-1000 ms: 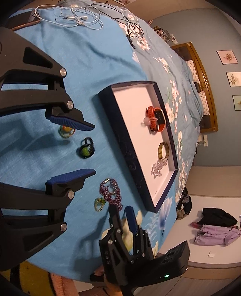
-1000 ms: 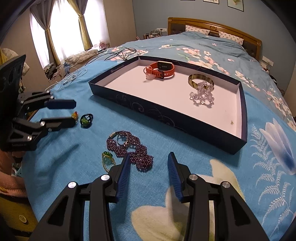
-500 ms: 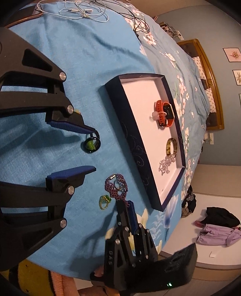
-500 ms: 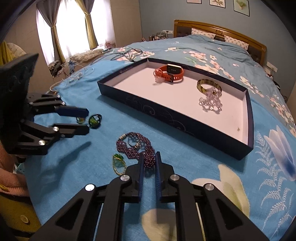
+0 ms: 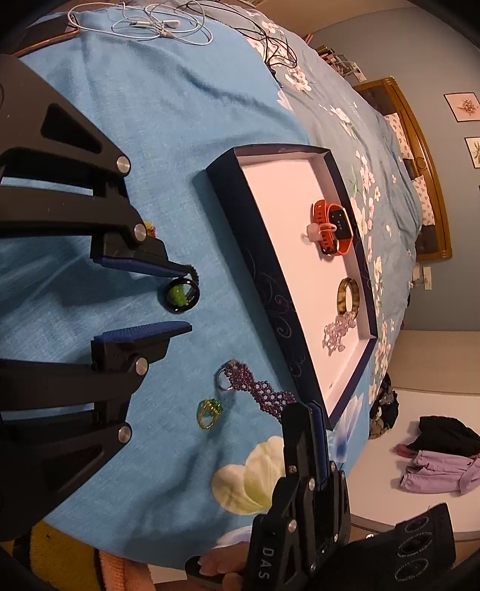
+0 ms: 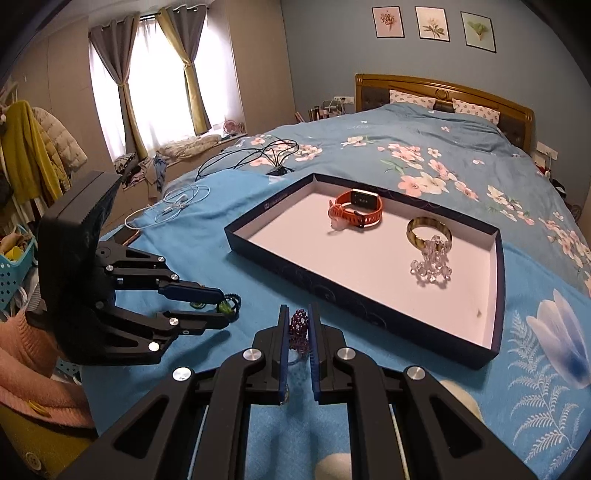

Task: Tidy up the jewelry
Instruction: 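Grasp the black ring with the left tool while the right tool grasps the purple beaded bracelet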

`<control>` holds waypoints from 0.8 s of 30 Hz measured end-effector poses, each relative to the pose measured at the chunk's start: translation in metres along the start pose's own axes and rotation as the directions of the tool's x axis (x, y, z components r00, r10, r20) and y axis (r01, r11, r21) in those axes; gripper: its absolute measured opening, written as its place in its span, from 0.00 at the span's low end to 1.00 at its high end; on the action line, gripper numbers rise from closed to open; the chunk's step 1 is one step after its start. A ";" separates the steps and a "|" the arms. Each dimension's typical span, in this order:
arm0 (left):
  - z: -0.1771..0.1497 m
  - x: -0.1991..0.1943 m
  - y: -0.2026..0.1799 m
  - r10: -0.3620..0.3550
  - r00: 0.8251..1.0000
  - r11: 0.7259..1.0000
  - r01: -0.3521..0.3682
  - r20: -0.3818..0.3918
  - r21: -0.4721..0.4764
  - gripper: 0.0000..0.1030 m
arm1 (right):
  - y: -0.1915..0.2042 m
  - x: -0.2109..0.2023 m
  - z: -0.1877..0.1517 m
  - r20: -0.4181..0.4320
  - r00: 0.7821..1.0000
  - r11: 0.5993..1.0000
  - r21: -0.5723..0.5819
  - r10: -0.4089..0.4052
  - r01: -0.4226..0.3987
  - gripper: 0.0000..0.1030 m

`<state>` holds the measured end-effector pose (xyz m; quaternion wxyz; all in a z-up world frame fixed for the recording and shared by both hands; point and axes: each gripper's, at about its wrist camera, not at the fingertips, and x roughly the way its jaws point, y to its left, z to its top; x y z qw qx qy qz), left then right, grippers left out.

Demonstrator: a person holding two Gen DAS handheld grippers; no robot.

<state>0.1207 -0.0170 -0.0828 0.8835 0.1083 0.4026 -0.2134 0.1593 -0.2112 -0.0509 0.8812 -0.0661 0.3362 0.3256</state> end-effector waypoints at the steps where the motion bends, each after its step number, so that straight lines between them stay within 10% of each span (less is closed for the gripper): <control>1: 0.001 0.000 0.000 0.004 1.000 1.000 -0.004 -0.001 0.000 0.16 | -0.001 0.000 0.001 0.001 1.000 1.000 0.004 0.003 -0.003 0.08; 13: -0.004 -0.012 -0.016 -0.045 0.998 0.996 0.042 0.040 0.072 0.06 | -0.005 -0.002 0.000 0.013 1.000 1.000 0.024 0.006 -0.006 0.08; 24: -0.005 -0.003 -0.017 -0.070 0.998 0.995 0.070 -0.005 0.069 0.23 | -0.011 -0.007 -0.001 0.030 1.000 0.999 0.042 0.004 -0.005 0.08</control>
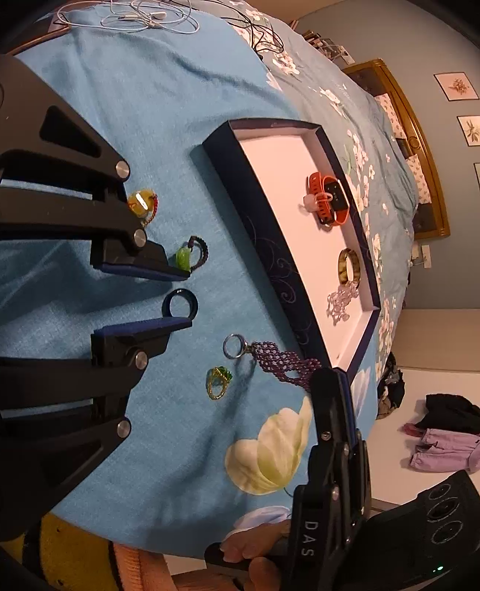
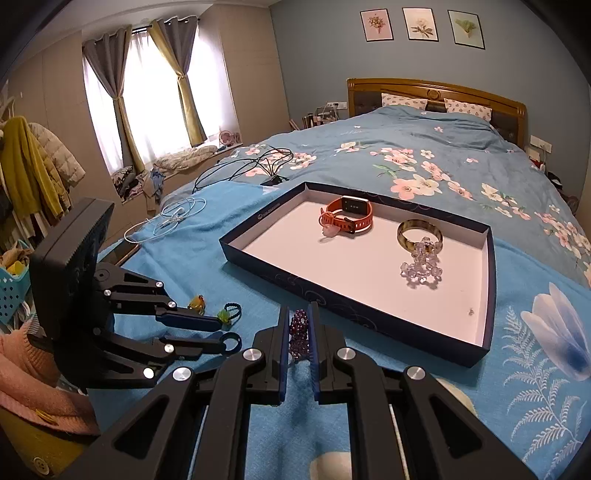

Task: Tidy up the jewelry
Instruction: 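Grasp the black ring with the left tool while the right tool grasps the purple beaded bracelet, then carry the black ring and purple beaded bracelet over the box with both tools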

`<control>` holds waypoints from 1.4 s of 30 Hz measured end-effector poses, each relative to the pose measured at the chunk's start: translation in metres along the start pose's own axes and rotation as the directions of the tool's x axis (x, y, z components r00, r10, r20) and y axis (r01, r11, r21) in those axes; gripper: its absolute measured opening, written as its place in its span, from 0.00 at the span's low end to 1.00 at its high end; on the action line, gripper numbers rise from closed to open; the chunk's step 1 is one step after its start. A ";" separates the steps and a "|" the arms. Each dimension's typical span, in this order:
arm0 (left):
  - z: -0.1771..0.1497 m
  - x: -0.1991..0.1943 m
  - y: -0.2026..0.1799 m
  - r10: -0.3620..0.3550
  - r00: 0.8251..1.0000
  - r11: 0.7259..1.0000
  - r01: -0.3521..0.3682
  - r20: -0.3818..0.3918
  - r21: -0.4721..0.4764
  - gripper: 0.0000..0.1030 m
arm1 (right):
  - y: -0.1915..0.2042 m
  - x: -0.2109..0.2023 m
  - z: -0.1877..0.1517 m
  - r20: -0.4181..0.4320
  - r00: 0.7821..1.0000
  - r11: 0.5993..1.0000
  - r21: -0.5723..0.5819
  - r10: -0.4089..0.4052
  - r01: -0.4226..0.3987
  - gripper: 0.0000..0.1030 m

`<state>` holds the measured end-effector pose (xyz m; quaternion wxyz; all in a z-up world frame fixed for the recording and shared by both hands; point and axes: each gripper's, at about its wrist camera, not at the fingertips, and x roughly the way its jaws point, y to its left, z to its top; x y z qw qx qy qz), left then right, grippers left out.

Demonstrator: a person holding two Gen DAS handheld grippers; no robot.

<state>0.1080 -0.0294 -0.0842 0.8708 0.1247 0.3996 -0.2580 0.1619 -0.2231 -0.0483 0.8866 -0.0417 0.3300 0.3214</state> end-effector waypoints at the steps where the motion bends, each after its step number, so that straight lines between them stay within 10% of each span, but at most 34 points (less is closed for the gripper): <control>1: 0.000 0.000 0.000 -0.004 1.000 1.000 0.004 -0.001 0.002 0.27 | -0.001 0.000 0.000 0.001 1.000 1.000 0.003 -0.001 0.001 0.08; 16: 0.005 0.008 -0.007 0.000 1.000 1.000 0.001 -0.015 0.023 0.22 | -0.007 -0.008 0.004 0.021 1.000 1.000 0.012 -0.012 0.011 0.08; 42: 0.062 -0.030 0.028 0.071 0.981 0.997 -0.062 0.182 -0.051 0.22 | -0.039 -0.023 0.046 0.109 0.991 0.997 0.032 -0.079 0.076 0.08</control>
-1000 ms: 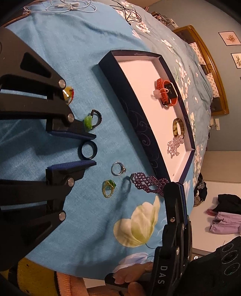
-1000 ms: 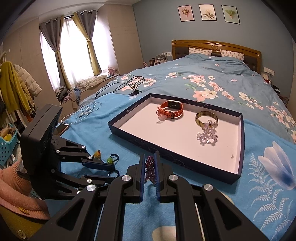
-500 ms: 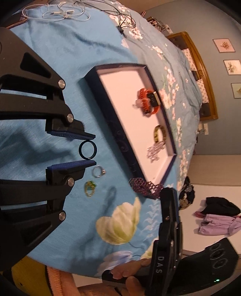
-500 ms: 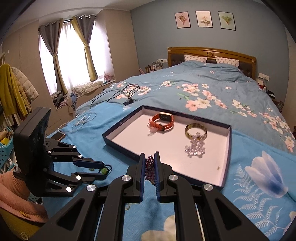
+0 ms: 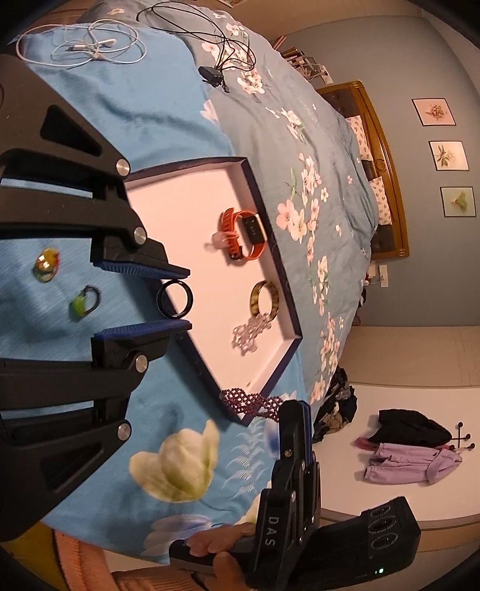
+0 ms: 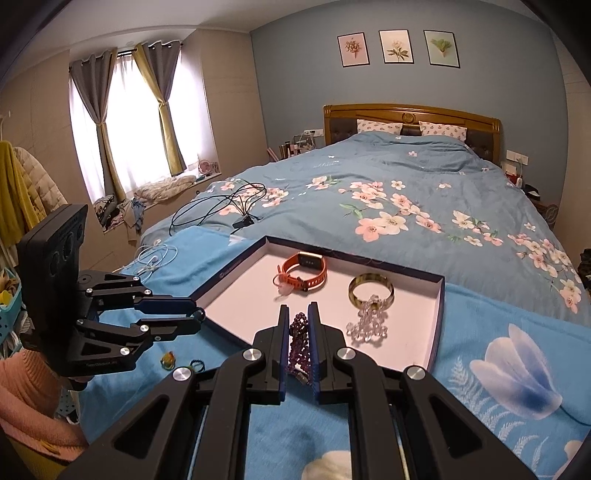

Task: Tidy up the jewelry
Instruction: 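Carry the black ring and purple beaded bracelet over the box with both tools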

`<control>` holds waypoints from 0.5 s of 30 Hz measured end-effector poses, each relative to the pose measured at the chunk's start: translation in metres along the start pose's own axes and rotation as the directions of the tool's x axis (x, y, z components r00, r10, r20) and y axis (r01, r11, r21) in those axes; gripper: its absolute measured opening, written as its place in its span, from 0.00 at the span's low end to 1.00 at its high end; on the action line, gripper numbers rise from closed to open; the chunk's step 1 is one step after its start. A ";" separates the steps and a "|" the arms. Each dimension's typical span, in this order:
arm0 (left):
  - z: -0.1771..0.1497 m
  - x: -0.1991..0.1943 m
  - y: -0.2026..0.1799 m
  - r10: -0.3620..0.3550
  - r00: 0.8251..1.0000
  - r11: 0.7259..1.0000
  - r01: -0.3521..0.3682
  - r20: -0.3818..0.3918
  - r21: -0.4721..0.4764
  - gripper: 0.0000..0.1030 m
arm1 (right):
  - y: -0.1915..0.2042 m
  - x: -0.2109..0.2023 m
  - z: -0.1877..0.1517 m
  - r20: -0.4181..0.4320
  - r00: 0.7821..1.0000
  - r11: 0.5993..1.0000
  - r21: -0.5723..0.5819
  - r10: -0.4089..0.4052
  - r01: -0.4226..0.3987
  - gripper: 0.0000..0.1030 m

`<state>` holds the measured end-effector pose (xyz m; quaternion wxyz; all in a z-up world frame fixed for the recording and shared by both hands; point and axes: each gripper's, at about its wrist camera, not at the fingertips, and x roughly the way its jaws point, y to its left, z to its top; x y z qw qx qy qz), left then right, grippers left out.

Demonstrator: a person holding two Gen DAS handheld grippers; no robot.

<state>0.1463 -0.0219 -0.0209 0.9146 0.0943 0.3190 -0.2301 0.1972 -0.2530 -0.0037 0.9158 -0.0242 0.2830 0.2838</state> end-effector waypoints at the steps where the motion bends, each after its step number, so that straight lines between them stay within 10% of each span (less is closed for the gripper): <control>1: 0.002 0.002 0.001 0.005 1.000 1.000 -0.005 0.000 0.001 0.22 | -0.001 0.002 0.002 0.001 1.000 1.000 0.000 -0.003 0.003 0.08; 15: 0.021 0.039 0.023 0.035 0.999 0.999 -0.035 -0.030 -0.020 0.22 | -0.021 0.031 0.015 -0.022 1.000 0.999 0.042 -0.018 0.019 0.08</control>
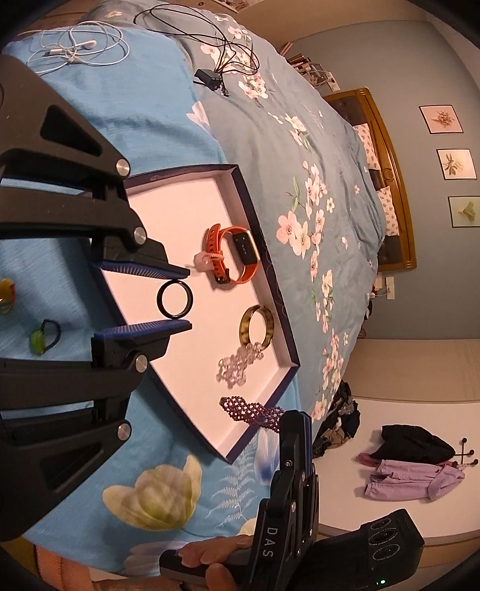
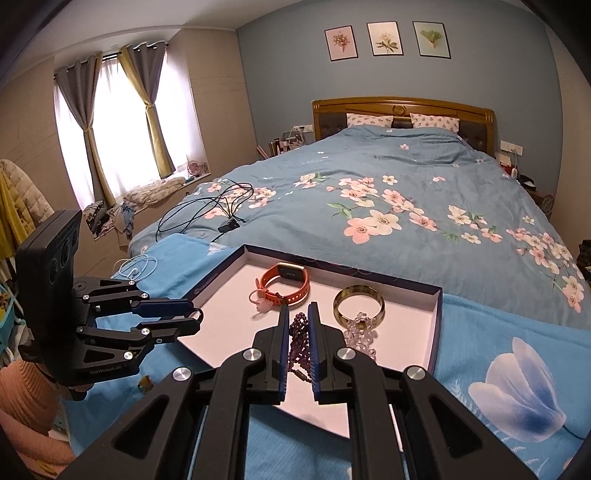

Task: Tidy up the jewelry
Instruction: 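Carry the black ring and purple beaded bracelet over the box with both tools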

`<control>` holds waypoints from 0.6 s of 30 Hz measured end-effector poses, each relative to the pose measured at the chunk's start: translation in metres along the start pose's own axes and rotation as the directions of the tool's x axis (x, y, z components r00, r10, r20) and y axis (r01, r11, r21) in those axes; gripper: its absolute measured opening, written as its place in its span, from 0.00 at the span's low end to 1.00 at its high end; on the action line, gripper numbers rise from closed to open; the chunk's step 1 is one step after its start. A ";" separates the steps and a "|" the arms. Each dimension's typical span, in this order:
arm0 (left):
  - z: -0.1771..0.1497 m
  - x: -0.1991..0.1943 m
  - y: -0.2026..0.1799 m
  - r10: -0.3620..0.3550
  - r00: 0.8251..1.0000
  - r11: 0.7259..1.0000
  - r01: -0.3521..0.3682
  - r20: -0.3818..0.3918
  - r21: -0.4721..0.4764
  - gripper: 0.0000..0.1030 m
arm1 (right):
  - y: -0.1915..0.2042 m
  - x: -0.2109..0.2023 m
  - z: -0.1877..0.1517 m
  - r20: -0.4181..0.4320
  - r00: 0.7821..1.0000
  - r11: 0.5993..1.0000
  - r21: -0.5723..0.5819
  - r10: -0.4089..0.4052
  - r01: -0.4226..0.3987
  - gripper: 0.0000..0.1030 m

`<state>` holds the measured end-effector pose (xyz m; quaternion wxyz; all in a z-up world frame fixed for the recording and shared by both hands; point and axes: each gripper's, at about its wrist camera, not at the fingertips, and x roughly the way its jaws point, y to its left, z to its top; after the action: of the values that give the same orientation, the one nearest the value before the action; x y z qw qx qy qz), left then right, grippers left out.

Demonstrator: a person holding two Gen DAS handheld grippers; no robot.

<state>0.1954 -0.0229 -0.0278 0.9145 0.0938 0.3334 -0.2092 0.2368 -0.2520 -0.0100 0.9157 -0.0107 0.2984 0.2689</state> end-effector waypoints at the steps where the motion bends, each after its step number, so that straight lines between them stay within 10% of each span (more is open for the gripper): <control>1: 0.002 0.002 0.001 0.003 1.000 1.000 -0.003 -0.002 0.000 0.22 | -0.002 0.003 0.001 -0.002 1.000 1.000 0.006 0.000 0.000 0.08; 18: 0.013 0.042 0.016 0.029 0.998 0.999 -0.030 -0.056 -0.024 0.22 | -0.016 0.044 0.004 -0.061 0.998 0.997 0.082 0.011 -0.006 0.08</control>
<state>0.2394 -0.0264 -0.0447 0.9089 0.0931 0.3600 -0.1888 0.2768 -0.2437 -0.0332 0.9046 0.0199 0.3373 0.2599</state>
